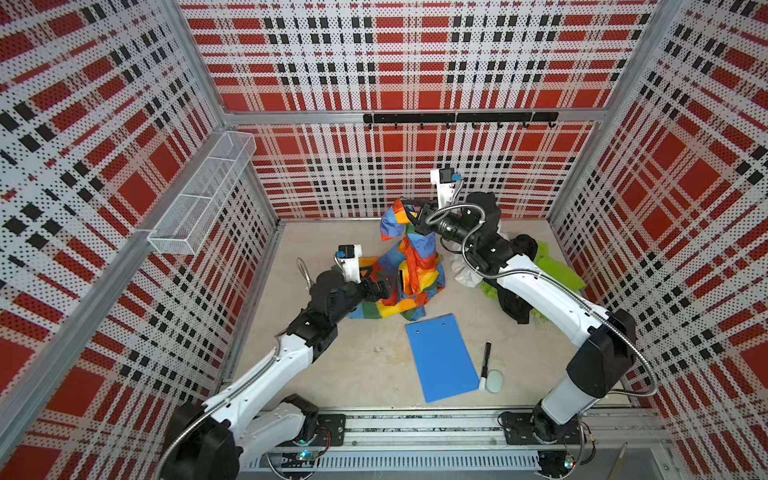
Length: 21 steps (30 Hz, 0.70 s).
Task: Pick out a specific cloth from the pile
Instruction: 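Carry the jacket with both grippers away from the pile and lower it, then lay the jacket on the table with both grippers and bunch it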
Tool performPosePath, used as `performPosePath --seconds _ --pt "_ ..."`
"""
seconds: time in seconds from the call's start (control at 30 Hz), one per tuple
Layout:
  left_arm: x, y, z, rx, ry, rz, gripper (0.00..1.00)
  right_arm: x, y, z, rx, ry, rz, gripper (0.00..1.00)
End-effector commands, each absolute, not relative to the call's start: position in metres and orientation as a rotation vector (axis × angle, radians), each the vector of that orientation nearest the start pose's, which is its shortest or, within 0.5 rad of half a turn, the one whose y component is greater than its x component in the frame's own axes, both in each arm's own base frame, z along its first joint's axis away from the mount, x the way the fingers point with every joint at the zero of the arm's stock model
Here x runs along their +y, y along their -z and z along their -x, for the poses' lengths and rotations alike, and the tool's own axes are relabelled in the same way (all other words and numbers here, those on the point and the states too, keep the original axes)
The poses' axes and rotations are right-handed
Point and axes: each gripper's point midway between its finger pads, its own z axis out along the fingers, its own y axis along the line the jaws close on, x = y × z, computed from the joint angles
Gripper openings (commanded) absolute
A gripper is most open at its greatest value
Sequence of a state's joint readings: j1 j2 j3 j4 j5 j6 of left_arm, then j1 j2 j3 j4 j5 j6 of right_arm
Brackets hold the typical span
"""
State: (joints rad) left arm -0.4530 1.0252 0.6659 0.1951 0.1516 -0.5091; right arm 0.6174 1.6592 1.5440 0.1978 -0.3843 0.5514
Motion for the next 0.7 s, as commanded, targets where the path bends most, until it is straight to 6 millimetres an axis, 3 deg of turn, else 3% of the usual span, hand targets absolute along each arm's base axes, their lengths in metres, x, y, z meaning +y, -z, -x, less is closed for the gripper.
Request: performPosePath --seconds 0.0,0.1,0.3,0.5,0.67 --pt "-0.159 -0.239 -0.319 1.912 0.758 0.046 0.99 0.352 -0.440 -0.390 1.497 -1.226 0.365 0.00" --pt "-0.147 -0.230 -0.316 1.928 0.740 0.090 0.99 0.362 -0.424 -0.400 1.532 -1.237 0.367 0.00" --pt "-0.143 -0.213 -0.313 1.955 0.749 0.135 0.99 0.396 -0.393 -0.420 1.573 -1.306 0.372 0.00" --pt "-0.107 -0.217 -0.304 1.905 0.680 0.311 1.00 0.449 -0.329 -0.421 1.682 -1.340 0.397 0.00" --pt "-0.090 -0.218 -0.295 1.899 0.624 0.365 0.95 0.477 -0.254 -0.416 1.806 -1.414 0.357 0.00"
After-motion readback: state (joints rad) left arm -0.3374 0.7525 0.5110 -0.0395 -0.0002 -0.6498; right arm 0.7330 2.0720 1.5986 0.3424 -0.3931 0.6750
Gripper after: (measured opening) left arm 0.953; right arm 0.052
